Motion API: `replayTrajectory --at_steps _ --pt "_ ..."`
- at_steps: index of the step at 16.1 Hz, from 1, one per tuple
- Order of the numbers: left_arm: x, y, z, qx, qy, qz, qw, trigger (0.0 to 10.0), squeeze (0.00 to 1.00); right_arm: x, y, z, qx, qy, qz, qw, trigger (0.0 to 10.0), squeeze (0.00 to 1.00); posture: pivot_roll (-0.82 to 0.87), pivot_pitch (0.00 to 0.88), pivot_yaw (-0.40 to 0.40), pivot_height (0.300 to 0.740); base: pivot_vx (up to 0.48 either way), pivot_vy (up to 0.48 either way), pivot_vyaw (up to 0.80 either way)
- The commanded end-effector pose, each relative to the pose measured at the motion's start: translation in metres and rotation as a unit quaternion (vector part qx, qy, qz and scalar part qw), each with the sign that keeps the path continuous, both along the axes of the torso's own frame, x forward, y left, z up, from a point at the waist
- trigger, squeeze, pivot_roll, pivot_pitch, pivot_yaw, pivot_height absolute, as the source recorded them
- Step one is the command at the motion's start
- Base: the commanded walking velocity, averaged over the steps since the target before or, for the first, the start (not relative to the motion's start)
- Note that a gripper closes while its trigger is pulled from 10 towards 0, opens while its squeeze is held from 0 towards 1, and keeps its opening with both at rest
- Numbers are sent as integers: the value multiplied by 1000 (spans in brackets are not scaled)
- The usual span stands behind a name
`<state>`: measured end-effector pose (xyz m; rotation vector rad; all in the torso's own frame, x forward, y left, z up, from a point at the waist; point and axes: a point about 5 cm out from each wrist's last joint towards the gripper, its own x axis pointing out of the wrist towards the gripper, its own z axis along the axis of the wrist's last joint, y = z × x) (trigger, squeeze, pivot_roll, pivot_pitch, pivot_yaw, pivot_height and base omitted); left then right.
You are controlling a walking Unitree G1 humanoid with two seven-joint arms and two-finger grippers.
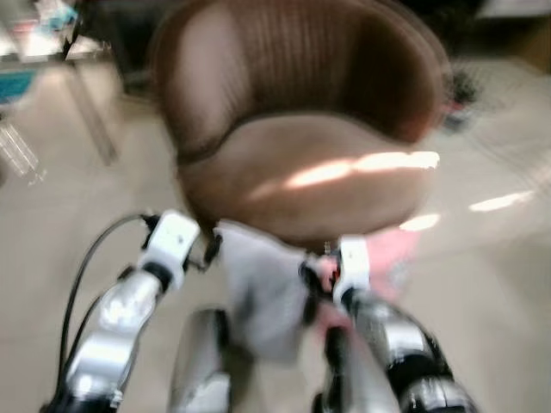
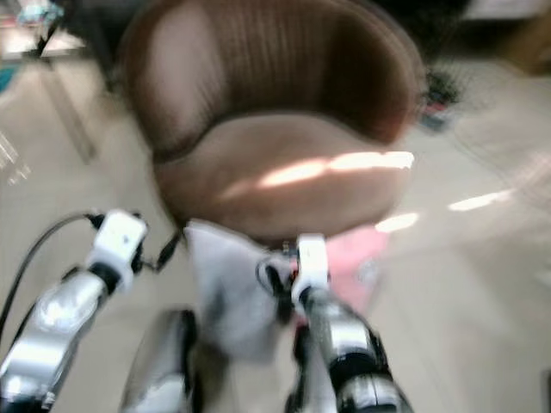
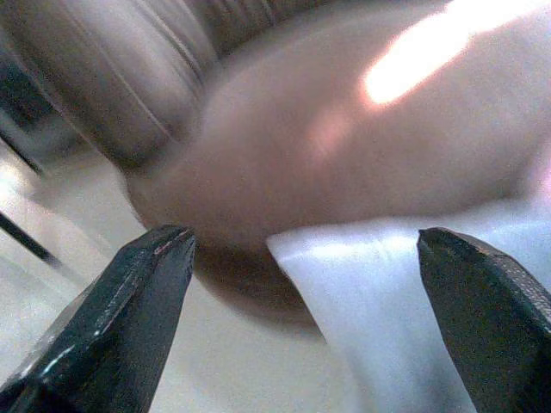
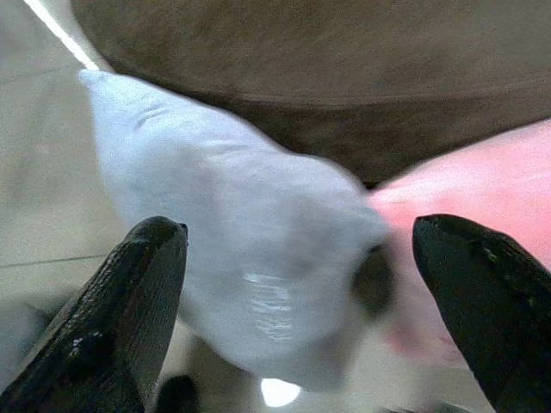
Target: Move the pillow to the sofa from floor
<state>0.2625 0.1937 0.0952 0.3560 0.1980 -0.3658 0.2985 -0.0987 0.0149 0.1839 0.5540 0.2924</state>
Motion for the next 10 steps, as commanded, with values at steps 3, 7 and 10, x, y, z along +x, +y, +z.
replayTrajectory --at_steps 3,7,10 --pt "-22 32 22 19 43 -72 996 10000 0 11 10 0 62 34 -46 996 10000 1000 278 253 -6 567 0 0 0" --pt "-39 36 47 16 41 -131 990 10000 0 22 -1 8 99 4 -122 988 10000 1000 320 295 7 567 0 0 0" --pt "-41 28 58 -53 50 -161 984 10000 0 27 -12 13 88 -26 -151 984 10000 1000 317 318 30 567 0 0 0"
